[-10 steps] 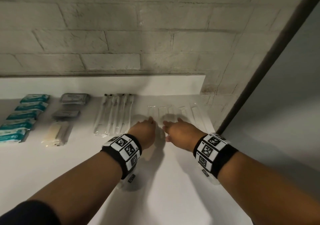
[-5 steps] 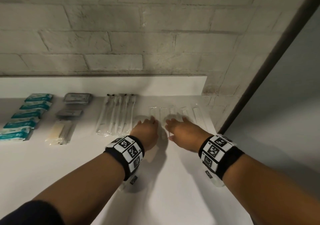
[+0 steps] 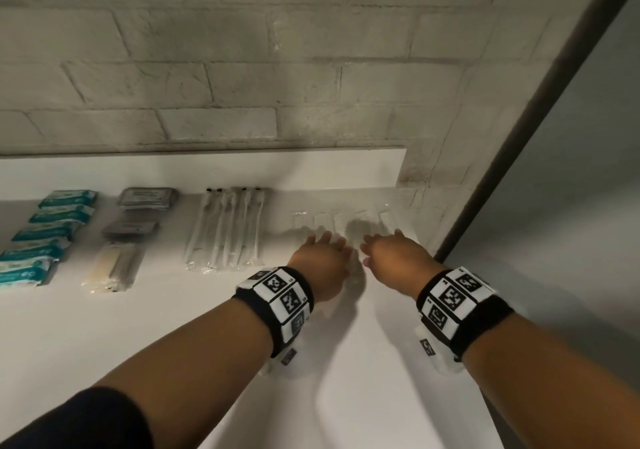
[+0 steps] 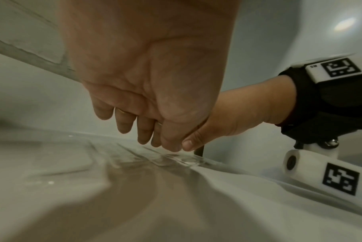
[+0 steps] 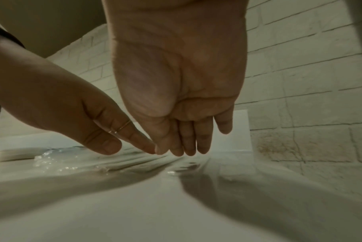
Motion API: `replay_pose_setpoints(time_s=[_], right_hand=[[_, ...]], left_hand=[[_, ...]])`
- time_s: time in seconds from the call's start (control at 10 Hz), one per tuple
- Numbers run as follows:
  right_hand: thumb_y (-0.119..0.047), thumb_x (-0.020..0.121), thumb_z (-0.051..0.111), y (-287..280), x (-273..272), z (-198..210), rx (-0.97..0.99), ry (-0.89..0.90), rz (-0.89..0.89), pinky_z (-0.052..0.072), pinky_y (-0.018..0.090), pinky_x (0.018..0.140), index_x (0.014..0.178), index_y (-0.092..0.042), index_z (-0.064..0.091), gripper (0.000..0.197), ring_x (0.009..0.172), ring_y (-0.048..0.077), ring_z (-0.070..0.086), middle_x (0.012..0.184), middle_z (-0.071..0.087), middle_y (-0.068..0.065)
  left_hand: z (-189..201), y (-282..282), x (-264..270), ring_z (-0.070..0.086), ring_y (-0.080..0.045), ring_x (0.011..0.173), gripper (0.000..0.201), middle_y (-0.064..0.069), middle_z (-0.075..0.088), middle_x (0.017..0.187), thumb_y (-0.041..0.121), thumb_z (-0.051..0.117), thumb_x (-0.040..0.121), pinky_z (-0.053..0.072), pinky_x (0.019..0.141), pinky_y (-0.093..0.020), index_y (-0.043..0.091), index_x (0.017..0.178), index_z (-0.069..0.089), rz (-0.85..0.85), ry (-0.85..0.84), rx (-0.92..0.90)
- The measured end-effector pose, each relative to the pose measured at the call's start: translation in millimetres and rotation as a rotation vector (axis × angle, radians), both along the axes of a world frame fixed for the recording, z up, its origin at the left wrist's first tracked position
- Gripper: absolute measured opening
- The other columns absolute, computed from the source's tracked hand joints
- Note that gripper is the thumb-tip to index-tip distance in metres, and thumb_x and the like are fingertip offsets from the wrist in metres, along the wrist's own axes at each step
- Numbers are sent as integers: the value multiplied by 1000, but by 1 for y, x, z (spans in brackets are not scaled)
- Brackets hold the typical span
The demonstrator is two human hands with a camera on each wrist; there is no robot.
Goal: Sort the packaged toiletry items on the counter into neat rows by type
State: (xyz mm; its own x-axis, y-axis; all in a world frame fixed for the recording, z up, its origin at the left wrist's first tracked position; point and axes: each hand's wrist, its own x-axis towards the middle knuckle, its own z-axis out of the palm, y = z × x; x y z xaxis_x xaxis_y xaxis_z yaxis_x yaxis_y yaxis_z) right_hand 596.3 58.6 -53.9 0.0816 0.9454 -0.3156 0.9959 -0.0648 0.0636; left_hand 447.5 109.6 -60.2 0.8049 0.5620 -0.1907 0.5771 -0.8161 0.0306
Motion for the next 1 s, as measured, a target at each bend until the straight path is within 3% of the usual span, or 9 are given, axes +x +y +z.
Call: replay_pose_setpoints(time_s=[0.2, 0.3, 0.4, 0.6, 0.9, 1.0], right_hand=[[-16, 99, 36, -4, 5, -6, -39, -21, 11, 19, 42, 114, 138, -16, 45, 40, 127, 26, 48, 150, 38, 4], [-21, 100, 37, -9, 13, -2, 17, 67, -18, 22, 39, 113, 140, -17, 43, 40, 127, 27, 48, 150, 39, 4], [-20, 100, 39, -18, 30, 6, 95, 85, -132, 37, 33, 102, 140, -16, 42, 40, 119, 30, 55, 136, 54, 9], [-20, 96, 49, -23, 51, 4, 0, 44, -211, 45, 36, 99, 141, -16, 42, 46, 119, 28, 54, 134, 55, 10], [-22, 97, 49, -25, 53, 4, -2, 89, -215, 42, 34, 102, 145, -20, 36, 50, 124, 27, 51, 142, 49, 6], [-20, 99, 45, -39, 51, 9, 72, 193, -278, 37, 34, 107, 149, -20, 30, 52, 132, 26, 45, 151, 38, 6]], left_hand=[[-5, -6, 11, 25, -30, 140, 44, -5, 40, 146, 28, 39, 97, 11, 116, -47, 16, 139, 44, -25, 54, 2], [-4, -7, 13, 20, -30, 143, 47, -5, 38, 149, 30, 41, 97, 9, 116, -48, 16, 141, 42, -23, 57, 17], [-3, -12, 23, 18, -29, 143, 54, -7, 33, 151, 35, 44, 96, 10, 117, -46, 13, 145, 35, -31, 13, 8], [-4, -24, 47, 22, -29, 141, 59, -9, 33, 150, 42, 46, 94, 12, 116, -46, 16, 146, 32, -117, 12, -14], [-7, -26, 48, 24, -29, 140, 58, -9, 33, 149, 43, 43, 94, 12, 116, -47, 15, 144, 35, -100, 27, -16], [-3, -30, 42, 22, -29, 141, 59, -9, 31, 150, 44, 45, 94, 12, 116, -46, 16, 145, 34, -96, -40, 2]])
